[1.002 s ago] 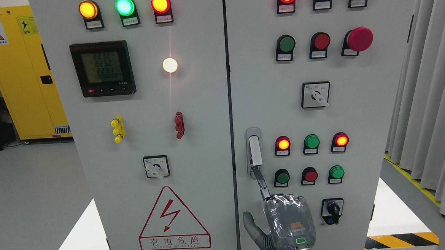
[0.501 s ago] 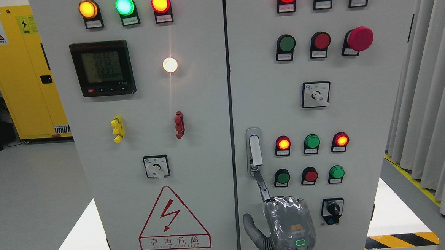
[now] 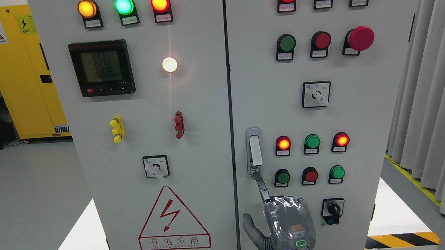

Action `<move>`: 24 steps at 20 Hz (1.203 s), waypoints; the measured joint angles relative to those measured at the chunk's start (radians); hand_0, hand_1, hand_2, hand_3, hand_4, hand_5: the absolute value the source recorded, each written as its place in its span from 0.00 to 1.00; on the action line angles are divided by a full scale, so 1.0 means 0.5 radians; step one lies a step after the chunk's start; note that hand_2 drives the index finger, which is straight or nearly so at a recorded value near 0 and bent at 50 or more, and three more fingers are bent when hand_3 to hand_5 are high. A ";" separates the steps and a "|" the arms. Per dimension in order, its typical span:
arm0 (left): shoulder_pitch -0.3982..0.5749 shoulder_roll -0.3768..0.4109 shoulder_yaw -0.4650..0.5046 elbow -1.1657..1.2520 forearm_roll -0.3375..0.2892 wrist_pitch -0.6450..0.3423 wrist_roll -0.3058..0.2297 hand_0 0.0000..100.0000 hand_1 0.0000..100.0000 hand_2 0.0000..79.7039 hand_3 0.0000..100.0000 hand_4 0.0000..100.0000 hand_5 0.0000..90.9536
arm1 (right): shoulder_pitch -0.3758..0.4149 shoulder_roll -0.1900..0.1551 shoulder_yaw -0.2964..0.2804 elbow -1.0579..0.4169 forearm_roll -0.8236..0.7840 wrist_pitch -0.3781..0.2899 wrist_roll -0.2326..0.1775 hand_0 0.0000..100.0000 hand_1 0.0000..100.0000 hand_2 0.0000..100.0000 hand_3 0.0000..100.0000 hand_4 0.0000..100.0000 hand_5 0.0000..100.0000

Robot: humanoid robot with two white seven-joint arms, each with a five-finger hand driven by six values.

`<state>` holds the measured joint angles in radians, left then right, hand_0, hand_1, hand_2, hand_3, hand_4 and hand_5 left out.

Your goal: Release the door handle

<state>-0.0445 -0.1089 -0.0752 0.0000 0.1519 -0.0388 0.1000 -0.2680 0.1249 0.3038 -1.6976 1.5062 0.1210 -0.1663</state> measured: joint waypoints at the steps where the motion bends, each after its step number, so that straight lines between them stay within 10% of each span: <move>1: 0.000 0.000 0.000 0.000 0.000 0.000 0.000 0.12 0.56 0.00 0.00 0.00 0.00 | 0.000 -0.001 0.002 -0.008 0.000 -0.001 -0.002 0.50 0.40 0.06 1.00 1.00 1.00; 7: 0.000 0.000 0.000 0.000 0.000 0.000 0.000 0.12 0.56 0.00 0.00 0.00 0.00 | 0.002 -0.009 0.008 -0.048 -0.005 -0.005 -0.009 0.66 0.45 0.31 0.92 0.96 1.00; 13: 0.000 0.000 0.000 0.000 0.000 0.000 0.000 0.12 0.56 0.00 0.00 0.00 0.00 | 0.004 -0.012 0.002 -0.107 -0.022 -0.026 -0.002 0.56 0.51 0.57 0.94 0.94 0.98; 14: 0.000 0.000 0.000 0.000 0.000 0.000 0.000 0.12 0.56 0.00 0.00 0.00 0.00 | 0.004 -0.013 0.000 -0.118 -0.028 -0.028 0.003 0.70 0.41 0.61 0.99 0.96 0.99; 24: 0.000 0.000 0.000 0.000 0.000 0.000 0.000 0.12 0.56 0.00 0.00 0.00 0.00 | -0.027 -0.017 -0.008 -0.173 -0.130 -0.029 0.040 0.34 0.10 0.90 1.00 1.00 1.00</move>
<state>-0.0445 -0.1089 -0.0752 0.0000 0.1519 -0.0388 0.1000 -0.2814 0.1164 0.2998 -1.7843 1.4415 0.1065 -0.1464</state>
